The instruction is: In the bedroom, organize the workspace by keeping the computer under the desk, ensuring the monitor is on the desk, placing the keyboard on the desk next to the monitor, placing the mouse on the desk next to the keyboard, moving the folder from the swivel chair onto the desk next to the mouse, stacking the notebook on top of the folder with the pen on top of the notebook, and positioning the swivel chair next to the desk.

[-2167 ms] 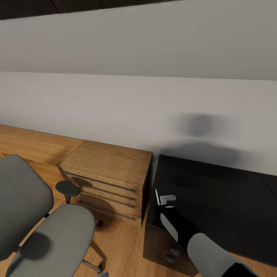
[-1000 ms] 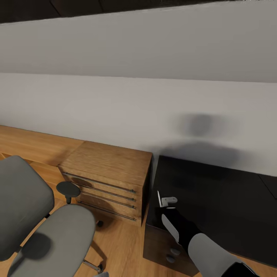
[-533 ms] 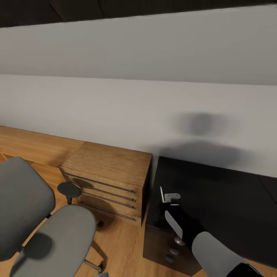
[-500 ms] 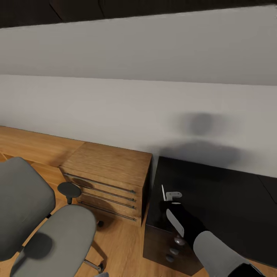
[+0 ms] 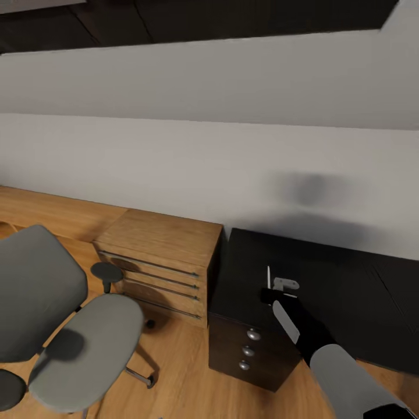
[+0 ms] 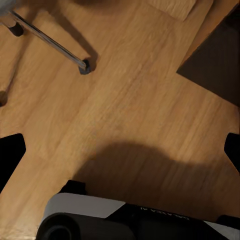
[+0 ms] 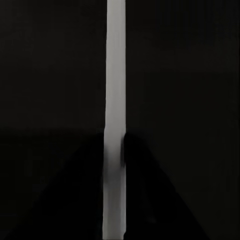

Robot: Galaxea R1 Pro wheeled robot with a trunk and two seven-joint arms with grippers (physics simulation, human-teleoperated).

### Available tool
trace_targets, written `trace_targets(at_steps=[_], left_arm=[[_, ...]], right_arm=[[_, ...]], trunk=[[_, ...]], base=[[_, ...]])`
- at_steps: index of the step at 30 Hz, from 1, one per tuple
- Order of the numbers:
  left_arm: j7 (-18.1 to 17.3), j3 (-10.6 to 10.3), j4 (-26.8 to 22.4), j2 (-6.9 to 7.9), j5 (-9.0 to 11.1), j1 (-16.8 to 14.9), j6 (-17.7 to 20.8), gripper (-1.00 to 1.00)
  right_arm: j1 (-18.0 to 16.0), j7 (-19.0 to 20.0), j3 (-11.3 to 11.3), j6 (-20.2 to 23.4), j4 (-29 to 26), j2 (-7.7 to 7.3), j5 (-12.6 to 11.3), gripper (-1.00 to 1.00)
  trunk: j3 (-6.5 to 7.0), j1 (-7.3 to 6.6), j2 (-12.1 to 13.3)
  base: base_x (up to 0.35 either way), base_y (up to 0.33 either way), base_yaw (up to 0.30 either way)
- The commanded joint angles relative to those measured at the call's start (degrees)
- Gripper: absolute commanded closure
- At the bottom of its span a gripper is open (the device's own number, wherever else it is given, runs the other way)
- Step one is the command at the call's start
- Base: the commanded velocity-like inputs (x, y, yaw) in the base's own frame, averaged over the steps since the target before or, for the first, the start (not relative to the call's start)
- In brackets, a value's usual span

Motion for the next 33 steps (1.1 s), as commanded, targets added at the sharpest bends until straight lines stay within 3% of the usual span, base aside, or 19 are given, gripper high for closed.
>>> trace_targets(at_steps=[1,8,17,22,33], left_arm=[[0.4,-0.3,-0.1,0.08,0.6,0.0,-0.4,-1.00],[0.4,-0.3,0.0,0.10,0.6,0.0,-0.4,-1.00],[0.4,-0.1,0.0,0.12,0.7,0.0,-0.4,-1.00],[0.3,-0.1,0.1,0.19,0.6,0.0,-0.4,-1.00],[0.3,-0.1,0.1,0.17,0.7,0.0,-0.4,-1.00]], right_arm=[[0.0,-0.5,0.4,0.2,-0.4,-0.22,-0.7,1.00],[0.0,-0.5,0.2,0.1,-1.2,-0.54,-0.7,1.00],[0.0,-0.6,-0.5,0.0,-2.8,-0.57,-0.7,1.00],[0.0,-0.8,-5.2,-0.2,-3.0,-0.57,-0.7,1.00],[0.0,-0.8,-6.2,-0.1,-3.0,-0.43,-0.7,1.00]], trunk=[[0.11,-0.24,0.3],[1.37,-1.77,3.2],[2.98,-3.75,6.8],[3.08,-3.75,6.8],[3.24,-3.75,6.8]], base=[[-0.317,-0.179,0.000],[-0.252,-0.160,0.000],[-0.032,-0.022,0.000],[0.000,0.000,-0.060],[0.000,0.000,-0.067]])
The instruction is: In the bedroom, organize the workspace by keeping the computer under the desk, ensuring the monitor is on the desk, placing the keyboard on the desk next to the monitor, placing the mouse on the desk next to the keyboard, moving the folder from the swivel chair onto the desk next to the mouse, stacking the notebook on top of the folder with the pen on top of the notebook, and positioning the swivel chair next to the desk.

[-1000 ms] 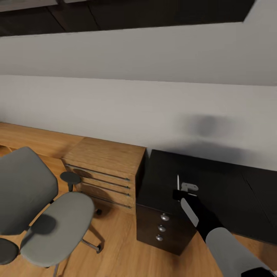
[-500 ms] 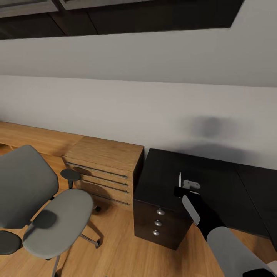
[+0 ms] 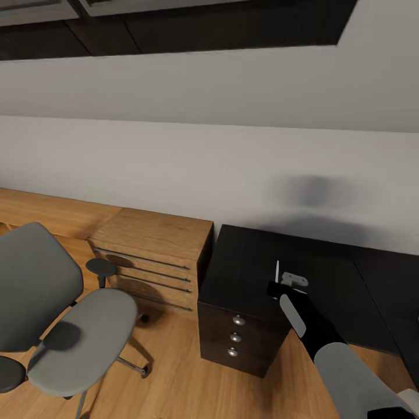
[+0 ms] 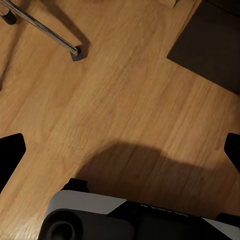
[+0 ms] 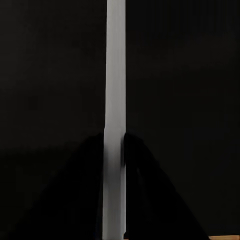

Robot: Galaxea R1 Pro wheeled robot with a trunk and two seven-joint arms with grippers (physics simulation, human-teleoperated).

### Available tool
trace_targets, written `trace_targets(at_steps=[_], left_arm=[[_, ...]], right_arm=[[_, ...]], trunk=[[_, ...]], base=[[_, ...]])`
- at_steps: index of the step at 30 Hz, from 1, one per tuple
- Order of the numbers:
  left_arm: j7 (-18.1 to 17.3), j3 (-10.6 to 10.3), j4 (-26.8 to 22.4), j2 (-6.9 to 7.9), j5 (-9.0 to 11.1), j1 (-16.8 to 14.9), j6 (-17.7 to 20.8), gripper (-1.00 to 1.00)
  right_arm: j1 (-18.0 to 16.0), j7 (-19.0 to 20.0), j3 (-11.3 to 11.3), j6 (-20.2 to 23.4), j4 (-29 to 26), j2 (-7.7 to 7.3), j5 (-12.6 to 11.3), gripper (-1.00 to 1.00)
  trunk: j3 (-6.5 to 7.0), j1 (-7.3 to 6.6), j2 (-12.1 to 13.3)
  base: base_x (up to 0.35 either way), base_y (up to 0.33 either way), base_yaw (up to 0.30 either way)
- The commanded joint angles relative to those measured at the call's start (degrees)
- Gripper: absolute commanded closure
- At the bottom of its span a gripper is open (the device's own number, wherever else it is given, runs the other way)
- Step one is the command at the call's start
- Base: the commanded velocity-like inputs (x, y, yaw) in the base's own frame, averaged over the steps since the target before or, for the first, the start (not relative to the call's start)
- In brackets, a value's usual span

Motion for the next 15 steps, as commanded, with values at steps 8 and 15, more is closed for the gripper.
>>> trace_targets(at_steps=[8,15], left_arm=[[0.5,0.0,1.1,0.16,0.7,0.0,-0.4,-1.00],[0.6,0.2,3.7,0.39,0.8,0.0,-0.5,-1.00]], right_arm=[[0.0,-0.6,-0.3,0.0,-0.2,-0.26,-0.5,1.00],[0.0,-0.6,-2.6,0.1,-0.2,-0.32,-0.5,1.00]], trunk=[[-0.08,0.03,-0.1],[-0.08,0.03,-0.1]], base=[[0.000,0.000,-0.001],[0.000,0.000,-0.098]])
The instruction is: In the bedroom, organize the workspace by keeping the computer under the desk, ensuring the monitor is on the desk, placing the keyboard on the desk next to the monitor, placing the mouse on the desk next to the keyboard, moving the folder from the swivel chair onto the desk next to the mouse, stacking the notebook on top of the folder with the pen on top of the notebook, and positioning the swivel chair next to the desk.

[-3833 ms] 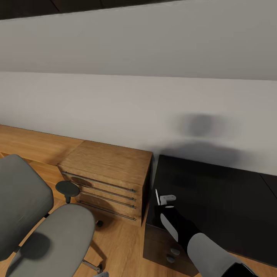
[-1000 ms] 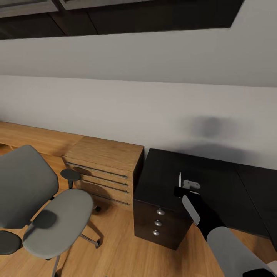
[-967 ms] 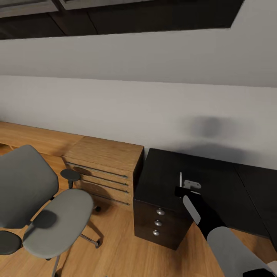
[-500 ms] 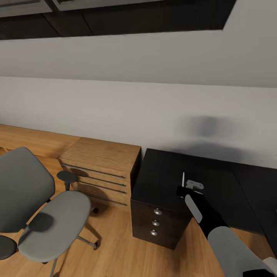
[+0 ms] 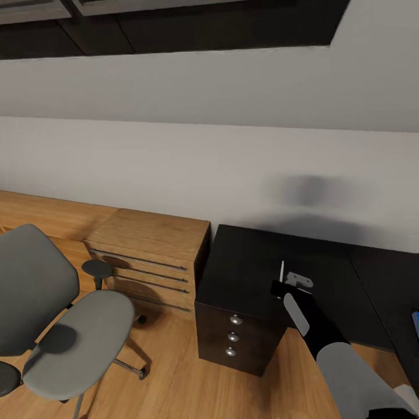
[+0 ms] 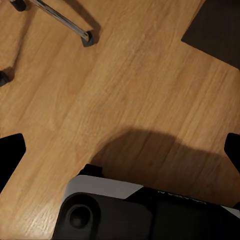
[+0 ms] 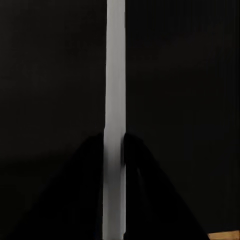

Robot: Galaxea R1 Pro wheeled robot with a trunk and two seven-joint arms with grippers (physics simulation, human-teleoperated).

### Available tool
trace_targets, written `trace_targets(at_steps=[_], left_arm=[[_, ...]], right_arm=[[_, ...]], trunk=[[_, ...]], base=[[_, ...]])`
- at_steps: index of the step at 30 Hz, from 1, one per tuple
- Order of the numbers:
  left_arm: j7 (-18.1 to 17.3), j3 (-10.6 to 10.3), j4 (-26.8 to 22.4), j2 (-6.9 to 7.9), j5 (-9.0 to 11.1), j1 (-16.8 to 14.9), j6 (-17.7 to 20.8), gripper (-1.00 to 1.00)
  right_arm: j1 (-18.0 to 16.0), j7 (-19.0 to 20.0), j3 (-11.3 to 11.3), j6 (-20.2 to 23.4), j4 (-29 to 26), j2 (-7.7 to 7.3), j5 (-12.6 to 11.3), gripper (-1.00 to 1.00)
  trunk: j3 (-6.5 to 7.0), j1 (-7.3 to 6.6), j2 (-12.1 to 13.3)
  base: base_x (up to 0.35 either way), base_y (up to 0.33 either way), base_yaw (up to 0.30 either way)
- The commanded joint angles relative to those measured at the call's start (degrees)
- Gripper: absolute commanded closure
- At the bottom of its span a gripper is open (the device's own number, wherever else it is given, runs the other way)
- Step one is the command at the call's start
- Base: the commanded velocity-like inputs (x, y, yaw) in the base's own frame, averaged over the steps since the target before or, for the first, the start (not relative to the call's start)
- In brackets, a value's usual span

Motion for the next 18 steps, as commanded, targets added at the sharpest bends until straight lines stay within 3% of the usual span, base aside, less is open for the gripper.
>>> trace_targets(at_steps=[1,12,18], left_arm=[[0.4,-0.3,0.1,0.11,0.6,0.0,-0.4,-1.00],[0.4,2.0,0.5,0.15,0.6,0.0,-0.5,-1.00],[0.3,2.8,0.6,0.15,0.6,0.0,-0.5,-1.00]], right_arm=[[0.0,-0.5,-0.3,0.2,-0.1,-0.09,-0.6,1.00],[0.0,-0.5,-3.3,0.1,0.0,-1.89,-0.6,1.00],[0.0,-0.4,-7.1,0.1,0.0,-2.76,-0.6,1.00]], trunk=[[-0.09,0.03,-0.1],[-0.09,0.03,-0.1],[-0.09,0.03,-0.1]], base=[[0.000,0.000,-0.209],[0.000,0.000,-0.247],[0.000,0.000,-0.264]])
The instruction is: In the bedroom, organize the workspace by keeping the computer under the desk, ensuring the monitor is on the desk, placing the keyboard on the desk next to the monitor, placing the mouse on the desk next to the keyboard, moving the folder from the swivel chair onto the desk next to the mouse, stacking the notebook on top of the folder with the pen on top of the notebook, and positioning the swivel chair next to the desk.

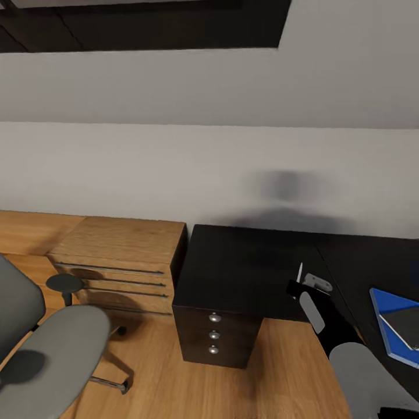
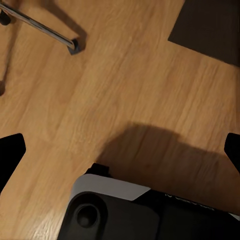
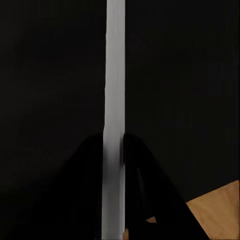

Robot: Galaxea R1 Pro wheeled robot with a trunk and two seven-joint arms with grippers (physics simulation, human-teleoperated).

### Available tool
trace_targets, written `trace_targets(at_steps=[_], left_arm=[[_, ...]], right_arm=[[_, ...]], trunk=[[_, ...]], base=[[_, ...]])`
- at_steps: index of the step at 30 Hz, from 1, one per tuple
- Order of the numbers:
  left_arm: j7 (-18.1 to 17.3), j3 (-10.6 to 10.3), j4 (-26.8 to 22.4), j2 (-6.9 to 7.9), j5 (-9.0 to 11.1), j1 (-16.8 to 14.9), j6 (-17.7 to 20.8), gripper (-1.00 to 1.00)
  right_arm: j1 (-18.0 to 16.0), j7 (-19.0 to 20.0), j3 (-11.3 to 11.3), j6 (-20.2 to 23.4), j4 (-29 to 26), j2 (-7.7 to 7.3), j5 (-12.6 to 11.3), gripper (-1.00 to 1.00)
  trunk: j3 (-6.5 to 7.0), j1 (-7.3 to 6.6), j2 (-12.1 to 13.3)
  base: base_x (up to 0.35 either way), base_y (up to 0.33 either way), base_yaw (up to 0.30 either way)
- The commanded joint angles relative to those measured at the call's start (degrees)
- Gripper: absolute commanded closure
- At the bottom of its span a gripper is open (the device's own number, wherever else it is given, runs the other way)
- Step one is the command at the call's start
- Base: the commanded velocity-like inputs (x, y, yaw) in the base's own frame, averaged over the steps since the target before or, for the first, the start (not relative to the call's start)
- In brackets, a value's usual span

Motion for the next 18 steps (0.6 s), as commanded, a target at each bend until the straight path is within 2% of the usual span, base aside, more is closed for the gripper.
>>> trace_targets(at_steps=[1,4,11,12,14,18], left_arm=[[0.4,-0.3,-0.1,0.09,0.6,0.0,-0.4,-1.00],[0.4,-0.2,-0.1,0.09,0.6,0.0,-0.4,-1.00],[0.4,-0.1,-0.1,0.10,0.6,0.0,-0.4,-1.00],[0.4,-0.1,-0.1,0.15,0.6,0.0,-0.5,-1.00],[0.4,-0.1,-0.1,0.16,0.6,0.0,-0.5,-1.00],[0.3,-0.1,0.6,0.10,0.6,0.0,-0.5,-1.00]], right_arm=[[0.0,-0.3,-0.3,0.2,-0.1,-0.09,-0.6,1.00],[0.0,-0.3,-1.0,0.2,-0.1,-0.41,-0.6,1.00],[0.0,-0.2,-2.2,0.2,-0.1,-2.49,-0.6,1.00],[0.0,-0.2,-3.9,0.2,-0.1,-3.13,-0.6,1.00],[0.0,-0.2,-5.5,0.1,0.0,-3.47,-0.6,1.00],[0.0,-0.2,-7.8,0.1,0.0,-3.96,-0.6,1.00]], trunk=[[-0.09,0.03,-0.1],[-0.09,0.03,-0.1],[-0.09,0.03,-0.1],[-0.09,0.03,-0.1],[-0.09,0.03,-0.1],[-0.09,0.03,-0.1]], base=[[0.000,0.000,-0.266],[0.000,0.000,-0.267],[0.000,0.000,-0.269],[0.000,0.000,-0.270],[0.000,0.000,-0.270],[0.000,0.000,-0.270]])
